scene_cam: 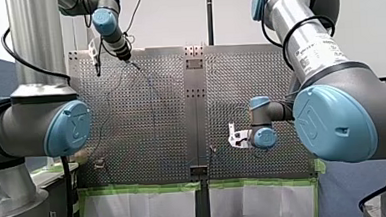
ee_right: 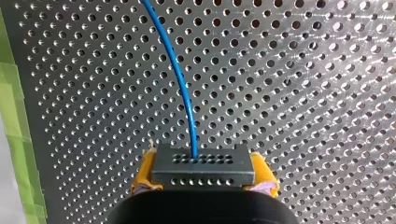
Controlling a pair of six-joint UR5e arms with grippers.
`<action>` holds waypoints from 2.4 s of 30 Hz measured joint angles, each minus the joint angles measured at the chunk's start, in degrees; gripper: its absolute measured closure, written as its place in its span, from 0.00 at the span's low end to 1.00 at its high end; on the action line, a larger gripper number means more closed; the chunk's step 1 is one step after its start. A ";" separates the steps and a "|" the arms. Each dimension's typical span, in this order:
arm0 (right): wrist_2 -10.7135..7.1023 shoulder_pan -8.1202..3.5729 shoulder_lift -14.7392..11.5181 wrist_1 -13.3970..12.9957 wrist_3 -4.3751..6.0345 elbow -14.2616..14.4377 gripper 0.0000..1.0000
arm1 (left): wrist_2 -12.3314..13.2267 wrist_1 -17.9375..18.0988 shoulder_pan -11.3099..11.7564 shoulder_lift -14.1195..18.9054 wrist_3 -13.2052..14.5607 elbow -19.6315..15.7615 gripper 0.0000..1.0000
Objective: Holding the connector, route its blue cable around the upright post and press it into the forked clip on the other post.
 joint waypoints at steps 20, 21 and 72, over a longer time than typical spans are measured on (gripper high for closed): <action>0.00 -0.28 -0.01 0.00 0.00 0.01 1.00 | -0.87 -3.04 0.09 -0.03 -0.13 0.89 0.18; 0.00 -0.25 0.00 0.01 0.00 0.01 1.00 | -1.03 -3.32 0.09 -0.01 -0.12 0.89 0.18; -0.29 0.20 0.01 0.47 0.07 0.01 1.00 | 2.87 9.27 6.58 -3.69 -8.43 -4.63 0.15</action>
